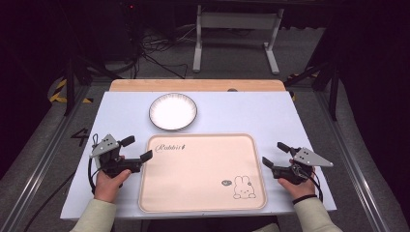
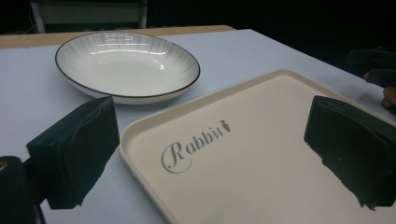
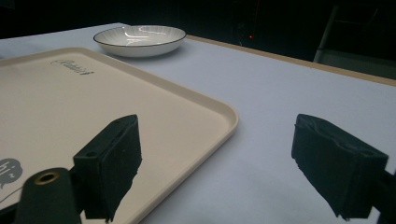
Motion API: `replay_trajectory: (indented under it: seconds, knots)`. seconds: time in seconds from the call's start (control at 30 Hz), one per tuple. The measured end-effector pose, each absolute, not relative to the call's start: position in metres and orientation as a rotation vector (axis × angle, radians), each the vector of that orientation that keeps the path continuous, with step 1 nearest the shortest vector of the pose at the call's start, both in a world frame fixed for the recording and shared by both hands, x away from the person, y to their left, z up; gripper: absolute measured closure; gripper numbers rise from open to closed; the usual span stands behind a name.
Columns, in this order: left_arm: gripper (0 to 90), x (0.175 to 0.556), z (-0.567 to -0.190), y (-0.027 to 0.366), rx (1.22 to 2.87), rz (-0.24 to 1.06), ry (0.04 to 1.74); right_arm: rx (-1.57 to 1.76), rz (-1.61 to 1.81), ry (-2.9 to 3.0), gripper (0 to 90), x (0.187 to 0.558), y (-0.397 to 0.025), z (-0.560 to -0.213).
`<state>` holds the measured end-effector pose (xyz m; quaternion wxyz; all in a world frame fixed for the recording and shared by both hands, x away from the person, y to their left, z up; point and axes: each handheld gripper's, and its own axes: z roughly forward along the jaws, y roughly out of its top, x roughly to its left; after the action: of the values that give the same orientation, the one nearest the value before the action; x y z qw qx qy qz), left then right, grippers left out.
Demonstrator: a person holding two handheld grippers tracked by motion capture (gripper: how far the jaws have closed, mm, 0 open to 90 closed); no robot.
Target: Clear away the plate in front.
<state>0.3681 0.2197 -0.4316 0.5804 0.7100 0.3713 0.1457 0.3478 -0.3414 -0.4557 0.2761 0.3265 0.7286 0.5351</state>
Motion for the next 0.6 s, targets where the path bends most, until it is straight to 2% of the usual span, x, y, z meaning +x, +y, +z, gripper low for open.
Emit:
replay_trajectory:
  seconds: [0.33, 0.6]
  knots:
    - [4.8, 0.388, -0.422, 0.21, 1.7, 0.296, 0.84, 0.869, 1.431, 1.964, 16.7, 0.348, -0.341, -0.456]
    - [6.2, 0.409, -0.407, 0.209, 1.688, 0.311, 0.847, 0.864, 1.418, 1.97, 16.6, 0.348, -0.34, -0.456]
